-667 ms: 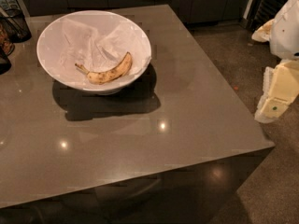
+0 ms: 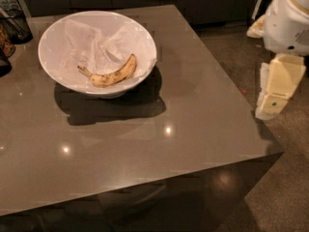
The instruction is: Pick banana from white bowl
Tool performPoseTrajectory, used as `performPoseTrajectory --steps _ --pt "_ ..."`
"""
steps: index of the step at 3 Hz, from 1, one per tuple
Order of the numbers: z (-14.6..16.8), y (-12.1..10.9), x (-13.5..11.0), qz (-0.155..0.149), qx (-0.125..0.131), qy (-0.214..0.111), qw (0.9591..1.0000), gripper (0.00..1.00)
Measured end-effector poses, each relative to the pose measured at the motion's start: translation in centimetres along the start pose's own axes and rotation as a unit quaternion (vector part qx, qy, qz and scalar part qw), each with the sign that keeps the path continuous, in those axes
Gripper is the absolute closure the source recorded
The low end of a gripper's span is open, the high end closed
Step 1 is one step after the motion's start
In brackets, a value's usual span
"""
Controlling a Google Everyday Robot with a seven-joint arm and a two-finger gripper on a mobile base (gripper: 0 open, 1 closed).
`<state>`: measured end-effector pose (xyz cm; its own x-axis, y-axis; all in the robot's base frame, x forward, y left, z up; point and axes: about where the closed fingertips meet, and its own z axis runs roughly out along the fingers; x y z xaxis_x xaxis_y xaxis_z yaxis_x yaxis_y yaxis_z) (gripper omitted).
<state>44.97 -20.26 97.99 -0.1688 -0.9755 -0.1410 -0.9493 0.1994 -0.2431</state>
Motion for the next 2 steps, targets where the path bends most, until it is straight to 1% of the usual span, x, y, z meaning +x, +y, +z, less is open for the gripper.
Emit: performPoseTrajectory --steps 1,2 --pt "0.41 -0.90 -1.87 -0.035 -0.006 0.020 0.9992 0.00" --pt "0.30 -1.23 -2.17 -0.036 0.003 0.015 0.9993 0.00"
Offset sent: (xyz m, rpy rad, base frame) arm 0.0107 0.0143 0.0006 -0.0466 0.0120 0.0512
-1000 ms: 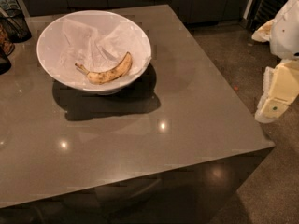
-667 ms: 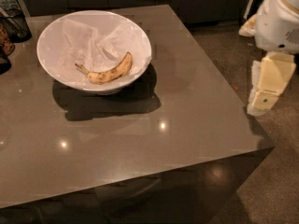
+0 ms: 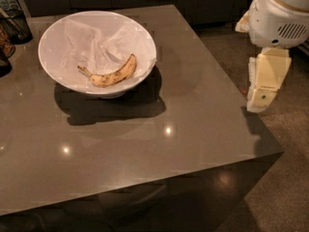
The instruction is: Pick banana from white bowl
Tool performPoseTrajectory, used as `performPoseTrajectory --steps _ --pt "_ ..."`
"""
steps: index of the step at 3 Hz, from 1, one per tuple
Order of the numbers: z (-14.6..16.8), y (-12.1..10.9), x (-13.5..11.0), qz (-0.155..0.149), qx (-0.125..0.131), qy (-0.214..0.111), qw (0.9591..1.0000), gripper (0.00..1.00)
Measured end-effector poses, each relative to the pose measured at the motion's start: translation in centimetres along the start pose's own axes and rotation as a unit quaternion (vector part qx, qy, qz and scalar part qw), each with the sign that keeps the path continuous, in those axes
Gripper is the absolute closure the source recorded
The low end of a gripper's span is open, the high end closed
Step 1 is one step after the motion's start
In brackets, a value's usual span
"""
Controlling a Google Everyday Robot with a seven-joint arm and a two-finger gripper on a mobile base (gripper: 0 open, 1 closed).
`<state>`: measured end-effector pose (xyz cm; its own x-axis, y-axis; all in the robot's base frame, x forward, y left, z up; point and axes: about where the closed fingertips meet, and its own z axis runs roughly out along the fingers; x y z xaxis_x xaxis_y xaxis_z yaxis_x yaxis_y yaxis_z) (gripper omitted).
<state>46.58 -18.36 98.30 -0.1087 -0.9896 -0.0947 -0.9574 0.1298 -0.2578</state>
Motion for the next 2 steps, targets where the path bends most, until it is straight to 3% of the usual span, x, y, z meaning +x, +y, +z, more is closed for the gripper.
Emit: performPoseTrajectory --steps 1,2 --pt "-0.3 -2.1 -2.8 -0.042 0.019 -0.018 0.9988 0.00" --pt "-0.8 -4.2 -6.0 -0.095 0.029 -0.026 0.9947 0.00"
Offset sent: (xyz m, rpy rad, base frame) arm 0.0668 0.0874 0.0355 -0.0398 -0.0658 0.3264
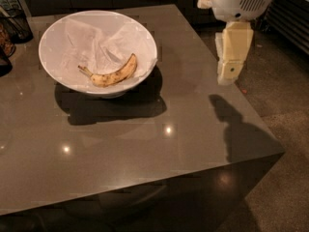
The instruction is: Pick banana from white bowl
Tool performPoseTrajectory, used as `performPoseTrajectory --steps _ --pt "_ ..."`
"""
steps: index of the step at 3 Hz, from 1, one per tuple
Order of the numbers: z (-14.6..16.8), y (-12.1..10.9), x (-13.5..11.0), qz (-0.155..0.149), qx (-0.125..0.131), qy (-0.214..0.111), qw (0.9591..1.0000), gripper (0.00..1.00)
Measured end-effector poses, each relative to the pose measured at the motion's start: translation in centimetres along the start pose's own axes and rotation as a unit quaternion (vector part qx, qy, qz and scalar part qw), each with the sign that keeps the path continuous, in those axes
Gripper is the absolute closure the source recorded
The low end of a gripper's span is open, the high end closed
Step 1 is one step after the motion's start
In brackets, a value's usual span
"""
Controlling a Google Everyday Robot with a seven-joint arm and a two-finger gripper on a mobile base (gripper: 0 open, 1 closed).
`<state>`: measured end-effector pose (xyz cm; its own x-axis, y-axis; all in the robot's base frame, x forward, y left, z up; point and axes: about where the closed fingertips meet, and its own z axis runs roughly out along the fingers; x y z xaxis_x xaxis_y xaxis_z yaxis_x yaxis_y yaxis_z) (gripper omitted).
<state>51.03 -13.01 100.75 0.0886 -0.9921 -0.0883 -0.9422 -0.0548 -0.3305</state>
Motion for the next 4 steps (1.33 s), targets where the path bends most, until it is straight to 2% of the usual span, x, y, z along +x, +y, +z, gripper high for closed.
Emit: performPoseTrajectory --steps 1,2,3,4 --pt "0.7 -3.0 -3.2 -0.049 -0.006 0.000 0.9988 0.00" --pt "0.6 -3.7 -4.1 -0.053 0.006 -0.008 0.9985 0.00" --pt "1.2 -5.2 -5.3 -0.079 0.014 -0.023 0.9965 0.00" --pt "2.0 -8.0 -6.9 -0.111 0.015 -0.038 0.9930 0.00"
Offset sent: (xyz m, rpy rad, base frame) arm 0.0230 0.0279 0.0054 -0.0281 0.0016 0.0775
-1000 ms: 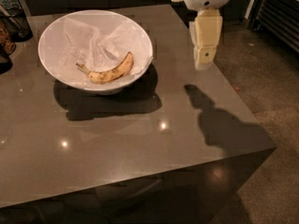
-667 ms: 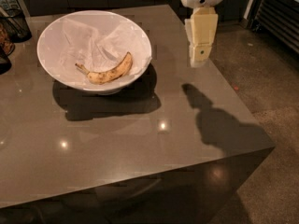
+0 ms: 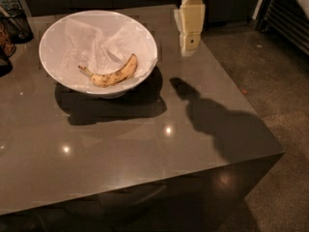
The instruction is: Pick banana from white bowl
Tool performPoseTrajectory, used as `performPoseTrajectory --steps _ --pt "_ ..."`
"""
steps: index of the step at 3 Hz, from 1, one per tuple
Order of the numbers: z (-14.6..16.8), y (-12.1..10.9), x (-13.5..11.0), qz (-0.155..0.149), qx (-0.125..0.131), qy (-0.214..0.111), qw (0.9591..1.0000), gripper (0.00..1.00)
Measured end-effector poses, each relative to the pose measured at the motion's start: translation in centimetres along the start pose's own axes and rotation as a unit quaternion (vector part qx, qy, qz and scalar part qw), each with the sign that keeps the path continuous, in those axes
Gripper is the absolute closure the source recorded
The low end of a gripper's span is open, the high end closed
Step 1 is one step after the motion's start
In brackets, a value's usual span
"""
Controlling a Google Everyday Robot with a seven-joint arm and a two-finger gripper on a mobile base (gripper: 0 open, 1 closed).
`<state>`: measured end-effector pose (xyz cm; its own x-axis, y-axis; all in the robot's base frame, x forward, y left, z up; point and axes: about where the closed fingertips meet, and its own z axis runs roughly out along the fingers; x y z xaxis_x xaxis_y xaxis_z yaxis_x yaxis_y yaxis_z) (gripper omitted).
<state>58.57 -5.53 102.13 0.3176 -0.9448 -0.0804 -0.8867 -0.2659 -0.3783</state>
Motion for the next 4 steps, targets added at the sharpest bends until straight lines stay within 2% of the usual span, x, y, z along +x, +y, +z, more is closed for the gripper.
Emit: performPoseTrajectory --steps 1,2,3,4 --pt "1.4 -2.9 -1.1 -0.025 -0.006 -0.011 0.9996 0.00" --pt "1.2 -3.9 -1.4 -0.025 0.013 -0.017 0.9995 0.00" --pt "2.3 -4.9 -1.9 -0.032 0.011 -0.027 0.9991 0.00" --pt "5.4 -6.7 -3.6 -0.044 -0.016 -0.049 0.9977 0.00"
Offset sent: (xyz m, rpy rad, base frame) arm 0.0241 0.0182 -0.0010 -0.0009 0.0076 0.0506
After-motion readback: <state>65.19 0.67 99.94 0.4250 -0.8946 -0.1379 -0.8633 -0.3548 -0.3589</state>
